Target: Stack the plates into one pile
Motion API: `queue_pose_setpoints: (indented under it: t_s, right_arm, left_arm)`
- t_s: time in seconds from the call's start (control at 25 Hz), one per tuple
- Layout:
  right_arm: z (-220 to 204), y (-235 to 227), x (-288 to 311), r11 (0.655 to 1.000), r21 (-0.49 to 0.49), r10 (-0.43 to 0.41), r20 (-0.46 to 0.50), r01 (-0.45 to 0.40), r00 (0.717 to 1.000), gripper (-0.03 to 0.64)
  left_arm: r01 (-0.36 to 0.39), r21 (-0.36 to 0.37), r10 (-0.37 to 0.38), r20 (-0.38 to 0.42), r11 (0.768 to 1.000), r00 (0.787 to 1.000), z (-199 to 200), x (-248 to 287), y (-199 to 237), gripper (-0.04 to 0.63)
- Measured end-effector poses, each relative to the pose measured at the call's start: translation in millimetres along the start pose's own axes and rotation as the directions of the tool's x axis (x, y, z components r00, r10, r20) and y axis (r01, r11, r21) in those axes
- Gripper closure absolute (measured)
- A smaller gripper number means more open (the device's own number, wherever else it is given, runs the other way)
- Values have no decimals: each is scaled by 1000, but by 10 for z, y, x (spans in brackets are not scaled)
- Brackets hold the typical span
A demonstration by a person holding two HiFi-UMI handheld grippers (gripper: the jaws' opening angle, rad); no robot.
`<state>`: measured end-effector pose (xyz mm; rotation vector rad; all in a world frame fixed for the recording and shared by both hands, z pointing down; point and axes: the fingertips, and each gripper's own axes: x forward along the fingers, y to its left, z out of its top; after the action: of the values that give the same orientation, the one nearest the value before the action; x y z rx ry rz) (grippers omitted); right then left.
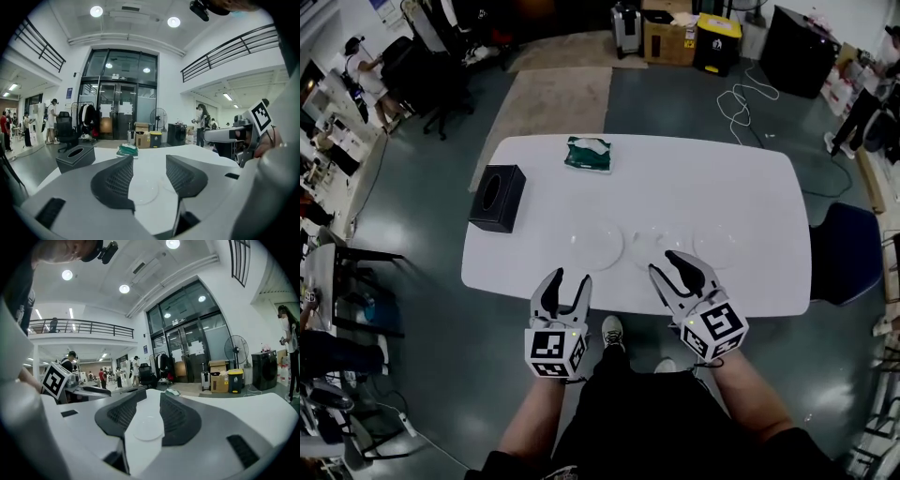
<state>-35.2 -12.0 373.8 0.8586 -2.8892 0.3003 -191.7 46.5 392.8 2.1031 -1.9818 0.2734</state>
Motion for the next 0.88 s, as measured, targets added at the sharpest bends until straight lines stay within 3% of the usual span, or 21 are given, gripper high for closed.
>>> queue_pose_setpoints:
  t_s: [0.52,0.88]
  right_arm:
    - [-369,169,876,999,17,-32,-120,35,992,446]
    - [-875,213,1324,997,45,-58,-222,69,973,448]
  left_arm:
    - [54,-66,-60,-90,996,994,-344,483,750,376]
    - [109,-76,-120,-152,991,981,-598,788,1062,376]
